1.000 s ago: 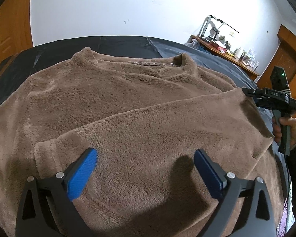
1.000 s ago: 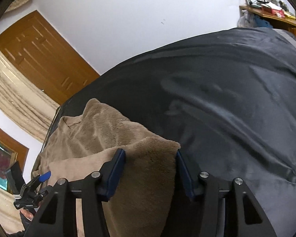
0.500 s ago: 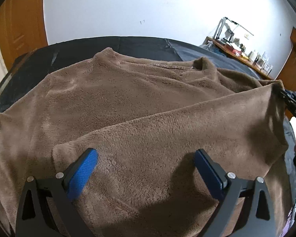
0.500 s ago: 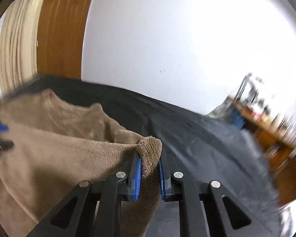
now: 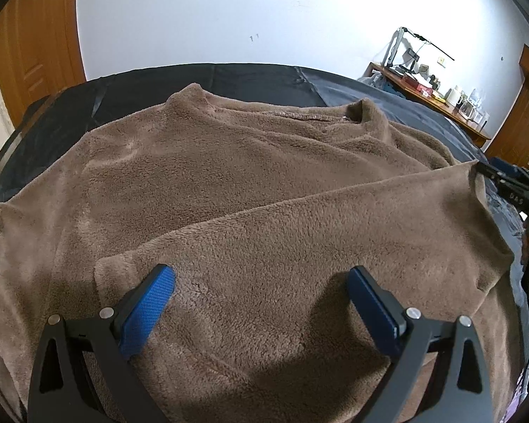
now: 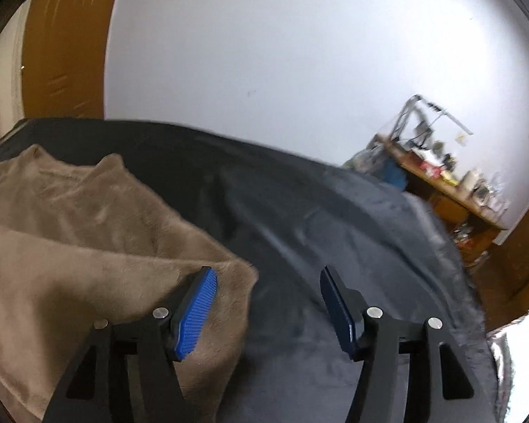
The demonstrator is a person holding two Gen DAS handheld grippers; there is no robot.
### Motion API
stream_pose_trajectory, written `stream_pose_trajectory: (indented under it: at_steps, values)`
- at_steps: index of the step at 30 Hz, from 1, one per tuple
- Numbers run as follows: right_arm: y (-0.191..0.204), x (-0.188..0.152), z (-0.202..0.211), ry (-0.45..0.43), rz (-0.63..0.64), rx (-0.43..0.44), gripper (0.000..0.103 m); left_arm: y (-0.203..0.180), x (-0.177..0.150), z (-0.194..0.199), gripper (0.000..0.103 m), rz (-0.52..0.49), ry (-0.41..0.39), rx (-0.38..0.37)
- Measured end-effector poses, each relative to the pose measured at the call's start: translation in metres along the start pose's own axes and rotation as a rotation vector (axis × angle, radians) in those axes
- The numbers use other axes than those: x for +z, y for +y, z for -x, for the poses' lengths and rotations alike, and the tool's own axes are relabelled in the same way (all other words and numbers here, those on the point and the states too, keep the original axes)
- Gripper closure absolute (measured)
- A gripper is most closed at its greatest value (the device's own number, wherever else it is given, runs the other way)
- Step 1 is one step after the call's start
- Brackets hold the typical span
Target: Fold clothes
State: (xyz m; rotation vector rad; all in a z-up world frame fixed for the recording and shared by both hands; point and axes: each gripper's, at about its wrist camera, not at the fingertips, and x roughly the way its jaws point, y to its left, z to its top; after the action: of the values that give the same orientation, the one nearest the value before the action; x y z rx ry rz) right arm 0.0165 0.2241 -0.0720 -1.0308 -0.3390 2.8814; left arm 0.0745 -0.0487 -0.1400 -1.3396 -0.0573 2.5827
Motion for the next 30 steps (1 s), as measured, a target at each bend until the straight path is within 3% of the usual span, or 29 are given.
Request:
stream_pose_trajectory:
  at_steps: [3,5,9,11,22,26,30]
  values:
    - [0.016,0.006,0.011,-0.034,-0.011,0.188,0.04,0.0,0.0,-0.001,0.003,-0.002,0.0,0.002]
    - [0.024,0.006,0.006,0.011,-0.015,0.301,0.04,0.0,0.0,-0.001,0.003,-0.004,0.001,0.003]
    - [0.03,-0.007,-0.033,0.182,-0.027,0.363,0.04,-0.001,0.0,-0.002,0.003,-0.007,0.001,0.006]
    - [0.026,-0.011,-0.047,0.222,-0.046,0.349,0.04,-0.001,0.0,-0.002,0.003,-0.008,0.002,0.007]
    - [0.031,-0.01,-0.045,0.222,-0.014,0.244,0.039,0.013,0.004,0.005,0.003,0.064,-0.019,-0.056]
    - [0.046,-0.005,-0.009,0.149,0.013,0.245,0.039,0.035,0.01,0.018,0.003,0.146,-0.066,-0.083]
    - [0.07,-0.008,0.028,0.117,0.069,0.293,0.034,0.051,0.013,0.019,0.003,0.197,-0.068,-0.033]
